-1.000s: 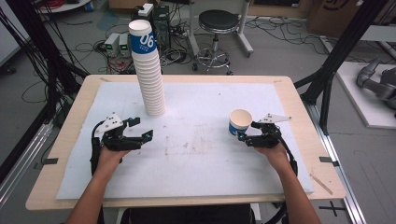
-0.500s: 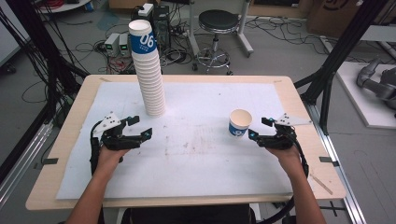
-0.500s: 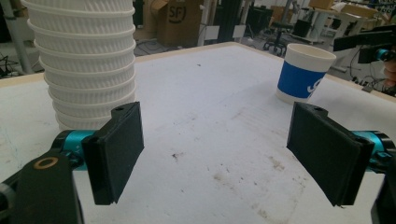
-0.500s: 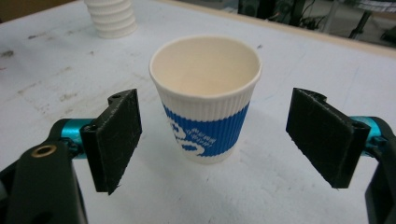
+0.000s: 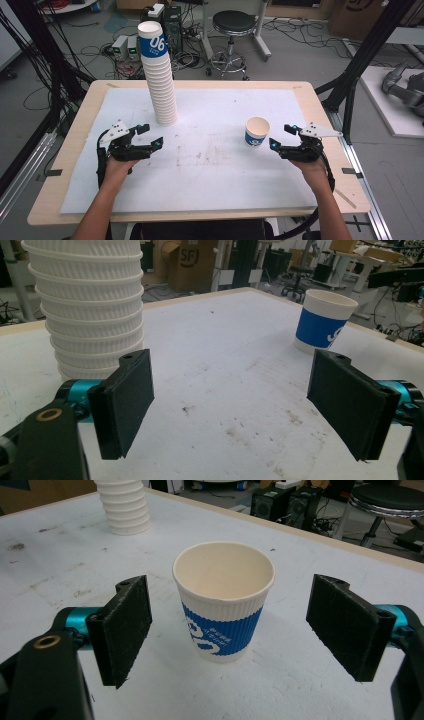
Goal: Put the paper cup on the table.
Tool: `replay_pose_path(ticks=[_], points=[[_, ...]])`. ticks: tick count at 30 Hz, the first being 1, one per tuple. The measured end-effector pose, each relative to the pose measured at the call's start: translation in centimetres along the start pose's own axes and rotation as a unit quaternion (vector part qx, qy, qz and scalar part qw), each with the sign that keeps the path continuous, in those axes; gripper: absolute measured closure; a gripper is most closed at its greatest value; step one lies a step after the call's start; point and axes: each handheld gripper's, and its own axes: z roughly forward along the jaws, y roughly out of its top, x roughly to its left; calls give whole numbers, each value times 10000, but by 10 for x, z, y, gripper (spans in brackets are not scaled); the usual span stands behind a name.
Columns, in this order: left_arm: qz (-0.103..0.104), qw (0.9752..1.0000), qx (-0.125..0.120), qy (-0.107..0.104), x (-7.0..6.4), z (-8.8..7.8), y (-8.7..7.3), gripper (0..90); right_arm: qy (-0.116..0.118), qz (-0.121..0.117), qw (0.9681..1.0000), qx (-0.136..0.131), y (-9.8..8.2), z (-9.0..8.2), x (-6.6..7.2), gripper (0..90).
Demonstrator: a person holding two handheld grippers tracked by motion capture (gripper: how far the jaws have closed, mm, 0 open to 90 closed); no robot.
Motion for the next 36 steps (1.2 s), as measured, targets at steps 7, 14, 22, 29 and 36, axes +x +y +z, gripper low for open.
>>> replay_pose_path(ticks=[7, 14, 22, 29, 36], points=[[22, 10000, 13, 11, -1, -1, 0, 185, -1, -32, 10000, 7, -1, 1, 1, 186], [54, 10000, -7, -22, -3, -3, 1, 185, -39, -24, 10000, -16, 0, -2, 3, 187], [57, 10000, -6, -4, -2, -3, 0, 185, -13, -52, 10000, 0, 0, 0, 4, 187], [53, 10000, 8, 16, -2, -2, -1, 185, -28, -57, 10000, -43, 0, -1, 3, 187], [23, 10000, 38, 25, -1, -1, -2, 185, -16, -50, 10000, -59, 0, -2, 1, 187]])
